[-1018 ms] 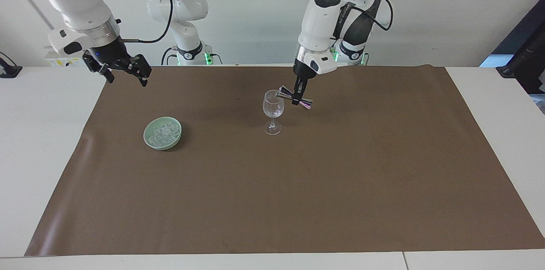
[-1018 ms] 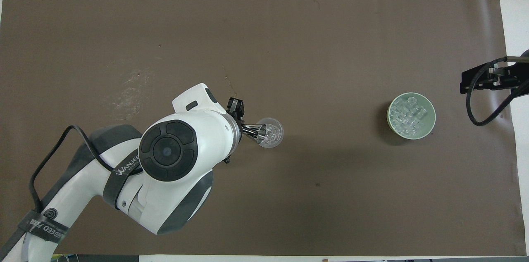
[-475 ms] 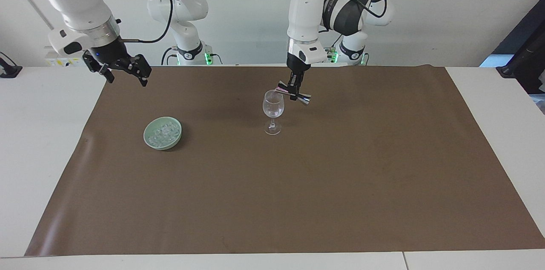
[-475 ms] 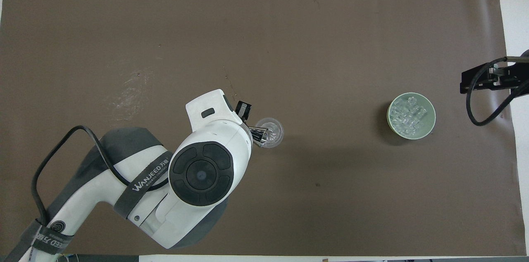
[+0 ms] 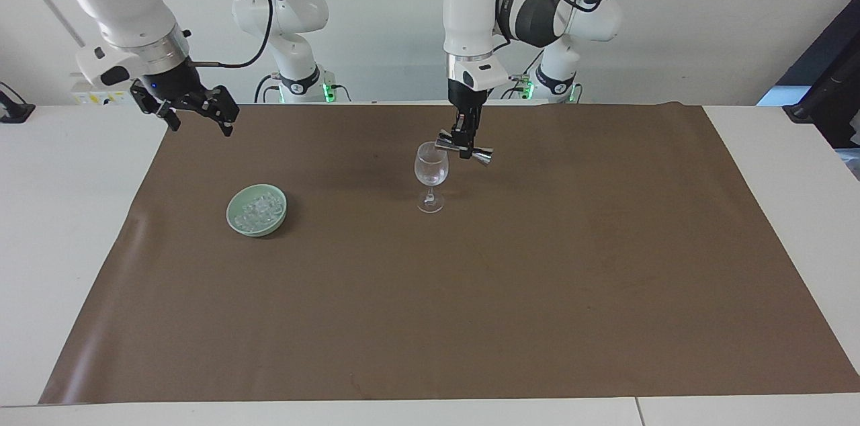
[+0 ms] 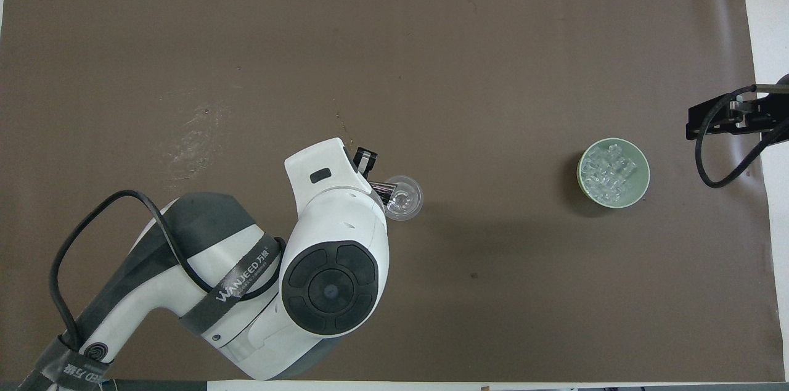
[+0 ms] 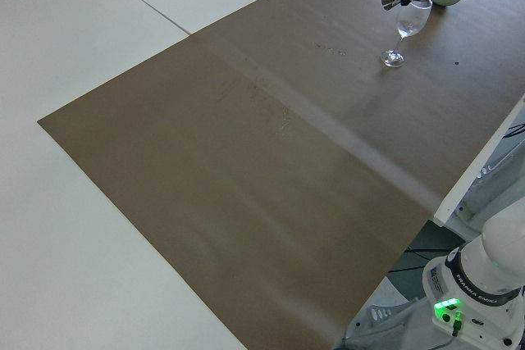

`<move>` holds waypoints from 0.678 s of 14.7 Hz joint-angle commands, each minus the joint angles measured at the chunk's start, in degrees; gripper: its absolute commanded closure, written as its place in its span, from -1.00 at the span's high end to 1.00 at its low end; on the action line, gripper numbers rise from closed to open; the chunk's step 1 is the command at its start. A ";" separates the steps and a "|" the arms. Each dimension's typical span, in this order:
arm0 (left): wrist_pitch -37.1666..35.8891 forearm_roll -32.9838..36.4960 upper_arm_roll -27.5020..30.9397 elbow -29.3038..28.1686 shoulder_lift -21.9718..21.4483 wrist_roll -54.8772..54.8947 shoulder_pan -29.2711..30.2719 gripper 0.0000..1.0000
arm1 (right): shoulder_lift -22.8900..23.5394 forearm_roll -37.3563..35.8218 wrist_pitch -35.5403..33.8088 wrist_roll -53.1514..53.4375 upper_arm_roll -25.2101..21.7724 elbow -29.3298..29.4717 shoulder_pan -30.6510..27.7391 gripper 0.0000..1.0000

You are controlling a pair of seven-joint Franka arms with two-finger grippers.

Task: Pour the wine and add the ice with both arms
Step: 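Tilt the silver cup with the left gripper to pour into the glass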

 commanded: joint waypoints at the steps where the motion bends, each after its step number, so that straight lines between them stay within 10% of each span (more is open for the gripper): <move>1: -0.89 3.04 0.11 1.42 0.58 -1.37 -1.55 -1.00 | -0.87 0.25 0.33 0.73 0.32 -0.79 -0.45 1.00; 10: -0.80 5.34 0.11 1.51 0.67 -1.28 -2.25 -1.00 | -0.87 0.25 0.33 0.73 0.24 -0.79 -0.45 1.00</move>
